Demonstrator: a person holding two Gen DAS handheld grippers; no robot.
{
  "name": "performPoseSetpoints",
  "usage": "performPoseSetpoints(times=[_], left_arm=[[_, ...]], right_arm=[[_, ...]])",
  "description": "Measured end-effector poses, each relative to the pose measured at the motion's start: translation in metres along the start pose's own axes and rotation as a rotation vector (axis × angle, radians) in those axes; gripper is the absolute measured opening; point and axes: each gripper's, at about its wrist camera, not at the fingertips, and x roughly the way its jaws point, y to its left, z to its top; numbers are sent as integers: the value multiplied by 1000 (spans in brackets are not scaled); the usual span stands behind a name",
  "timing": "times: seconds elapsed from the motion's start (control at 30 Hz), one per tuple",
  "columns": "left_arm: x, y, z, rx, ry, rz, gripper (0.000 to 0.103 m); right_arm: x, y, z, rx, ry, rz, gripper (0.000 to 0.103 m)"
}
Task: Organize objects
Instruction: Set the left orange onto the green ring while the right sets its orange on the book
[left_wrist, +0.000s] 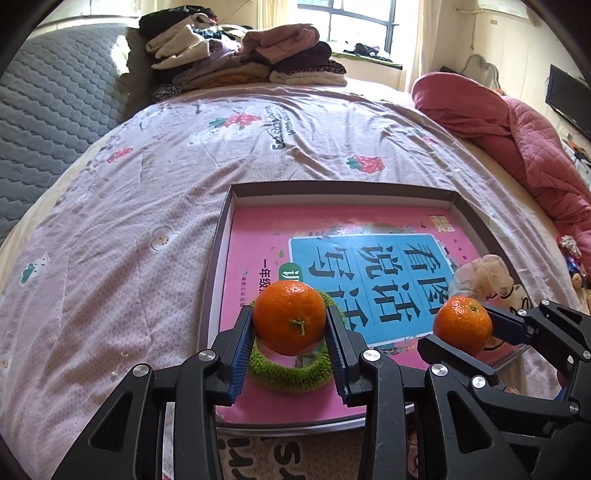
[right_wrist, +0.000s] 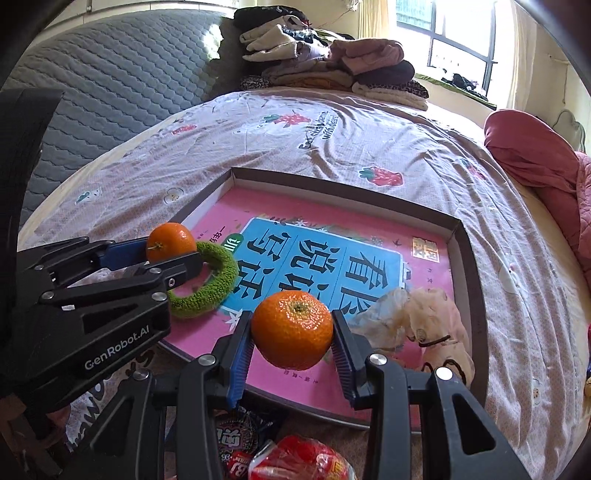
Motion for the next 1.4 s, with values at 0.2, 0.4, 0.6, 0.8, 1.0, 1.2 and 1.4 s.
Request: performPoseSetpoints(times=[0.2, 0.4, 0.6, 0.8, 1.0, 1.2, 1.4], left_arm=[[10, -1, -3, 6, 27, 1, 38], [14, -1, -4, 12, 31, 0, 39], [16, -1, -4, 14, 45, -3, 39], [14, -1, -6, 15, 56, -11, 39], [10, 4, -6, 15, 61, -12, 39], [0, 8, -3, 7, 45, -24, 39], [-11, 8, 0, 5, 33, -38, 39]], right_arm=[[11, 2, -1, -9, 28, 1, 41], [17, 4, -3, -21, 46, 2, 41], [18, 5, -3, -26, 58, 2, 41], [19, 8, -3, -34, 68, -2, 41], [17, 9, -2, -46, 72, -20, 41], [9, 10, 2, -54, 53, -38, 41], [-1, 6, 3, -42, 38, -48, 41]])
